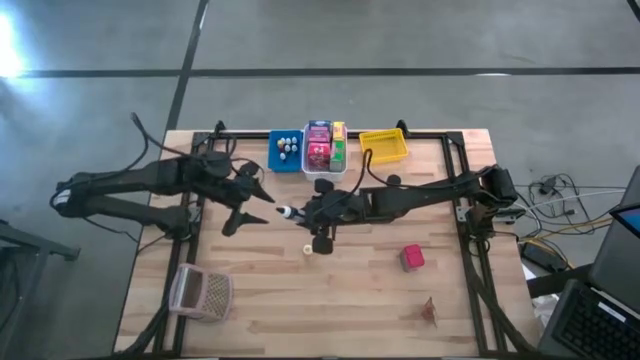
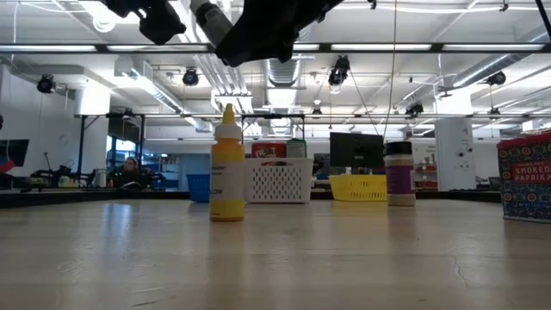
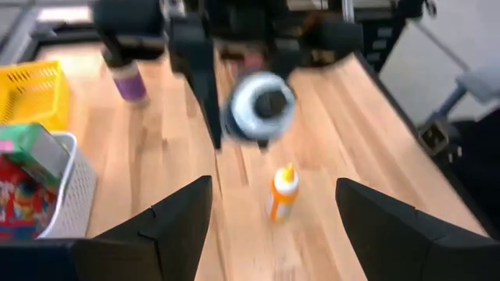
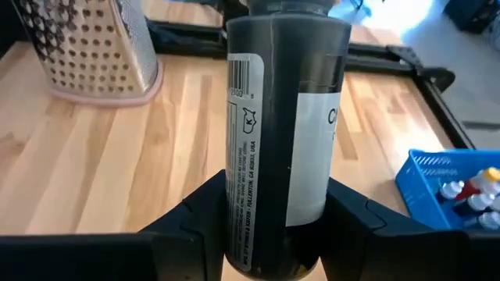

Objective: Pick & Place Kitchen Items
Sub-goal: Put the large black food coloring bottle into the blue bin

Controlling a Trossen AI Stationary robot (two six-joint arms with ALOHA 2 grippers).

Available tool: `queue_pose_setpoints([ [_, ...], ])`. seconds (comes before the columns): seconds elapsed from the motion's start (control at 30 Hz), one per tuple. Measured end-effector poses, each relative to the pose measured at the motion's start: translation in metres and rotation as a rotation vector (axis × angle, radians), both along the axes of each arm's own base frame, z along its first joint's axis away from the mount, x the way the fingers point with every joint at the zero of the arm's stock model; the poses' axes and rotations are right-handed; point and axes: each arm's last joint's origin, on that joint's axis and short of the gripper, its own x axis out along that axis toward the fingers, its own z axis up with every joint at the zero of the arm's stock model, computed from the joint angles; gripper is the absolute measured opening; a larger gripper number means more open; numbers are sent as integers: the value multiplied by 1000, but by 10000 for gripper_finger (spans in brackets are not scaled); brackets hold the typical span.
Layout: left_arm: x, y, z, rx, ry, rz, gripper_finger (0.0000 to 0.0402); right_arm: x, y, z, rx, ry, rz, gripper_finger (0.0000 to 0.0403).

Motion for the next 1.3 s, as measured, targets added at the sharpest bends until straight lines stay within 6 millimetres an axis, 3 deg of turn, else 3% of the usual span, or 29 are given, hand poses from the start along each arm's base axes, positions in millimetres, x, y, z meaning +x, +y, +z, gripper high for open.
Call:
queue_pose_setpoints([
  [0.43, 6, -1, -6, 54, 25, -39, 278, -2, 0, -3, 19, 42, 10, 141],
  [0.67, 16, 0, 4, 71, -106, -36, 278, -2, 1, -3, 38, 44, 27, 144],
  [0.97, 35, -4, -5, 192, -57, -10, 278, 0, -7, 0, 52, 37, 0, 138],
  [1.3, 37, -9, 16, 217, -56, -2, 278, -2, -12, -3, 67, 61, -25, 139],
])
